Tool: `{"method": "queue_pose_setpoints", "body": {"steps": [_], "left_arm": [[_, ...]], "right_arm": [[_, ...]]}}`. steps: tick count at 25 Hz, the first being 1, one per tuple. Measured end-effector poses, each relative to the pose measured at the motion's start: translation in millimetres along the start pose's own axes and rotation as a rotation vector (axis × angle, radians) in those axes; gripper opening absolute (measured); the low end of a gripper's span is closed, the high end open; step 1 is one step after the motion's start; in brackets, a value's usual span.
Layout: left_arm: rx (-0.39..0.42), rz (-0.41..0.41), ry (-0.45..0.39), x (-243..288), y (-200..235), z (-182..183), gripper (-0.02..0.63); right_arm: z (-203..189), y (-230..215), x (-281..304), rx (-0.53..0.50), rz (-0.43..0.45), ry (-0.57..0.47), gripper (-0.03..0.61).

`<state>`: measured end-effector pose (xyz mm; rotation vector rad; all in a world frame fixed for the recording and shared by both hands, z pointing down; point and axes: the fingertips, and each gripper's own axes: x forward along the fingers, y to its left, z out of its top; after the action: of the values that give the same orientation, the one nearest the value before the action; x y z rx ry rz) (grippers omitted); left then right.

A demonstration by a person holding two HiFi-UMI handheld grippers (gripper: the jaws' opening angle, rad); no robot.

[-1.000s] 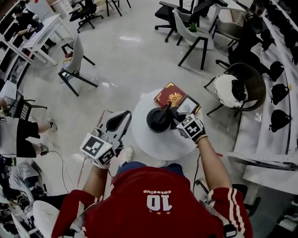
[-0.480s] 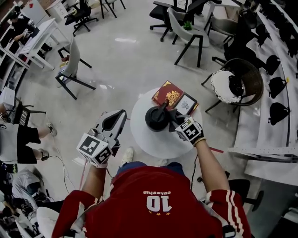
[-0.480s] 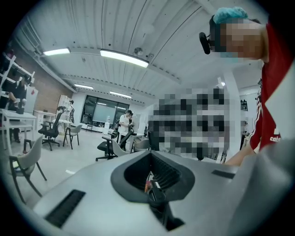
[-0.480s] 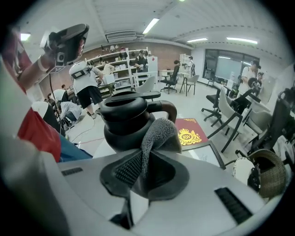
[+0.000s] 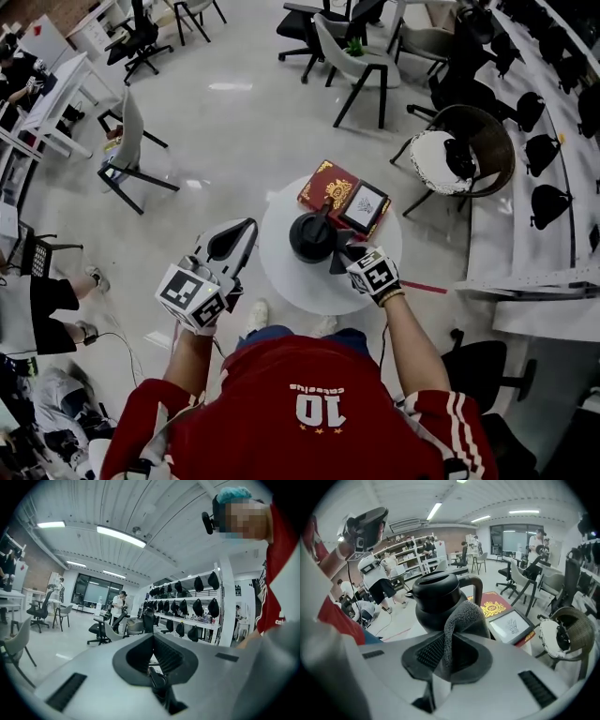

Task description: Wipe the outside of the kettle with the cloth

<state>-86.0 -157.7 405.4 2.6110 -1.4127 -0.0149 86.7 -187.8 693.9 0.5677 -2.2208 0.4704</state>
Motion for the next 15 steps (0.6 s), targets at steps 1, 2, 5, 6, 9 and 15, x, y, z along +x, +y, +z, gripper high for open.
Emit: {"method": "queue_pose_setpoints", "body": {"steps": [1, 2, 5, 6, 9, 15], "left_arm": [[-0.002, -0.013, -0.001, 1, 1, 1, 0.006], [-0.005, -0.027, -0.001, 2, 3, 2, 0.006], [-0.011, -0.059, 0.01, 1, 6, 3, 0.006], [-0.011, -0.072, 0.012, 1, 8, 3, 0.006], [-0.014, -0.123, 0.012, 2, 13, 1, 0.006], [-0.025, -0.173, 0.027, -3, 30, 2, 0.006]], "right_arm": [[-1, 3, 0, 0.015, -0.009, -0.002, 0.049], [-2, 6, -1, 0.032, -0.016, -0.004, 0.049], [-7, 16, 0, 0.083, -0.038, -0.008, 0.049], [-8, 19, 1, 0.1, -0.046, -0.01, 0.049], [-10, 27, 3, 0.142, -0.07, -0.011, 0.049], [-11, 50, 11, 0.226, -0.106, -0.009, 0.049]]}}
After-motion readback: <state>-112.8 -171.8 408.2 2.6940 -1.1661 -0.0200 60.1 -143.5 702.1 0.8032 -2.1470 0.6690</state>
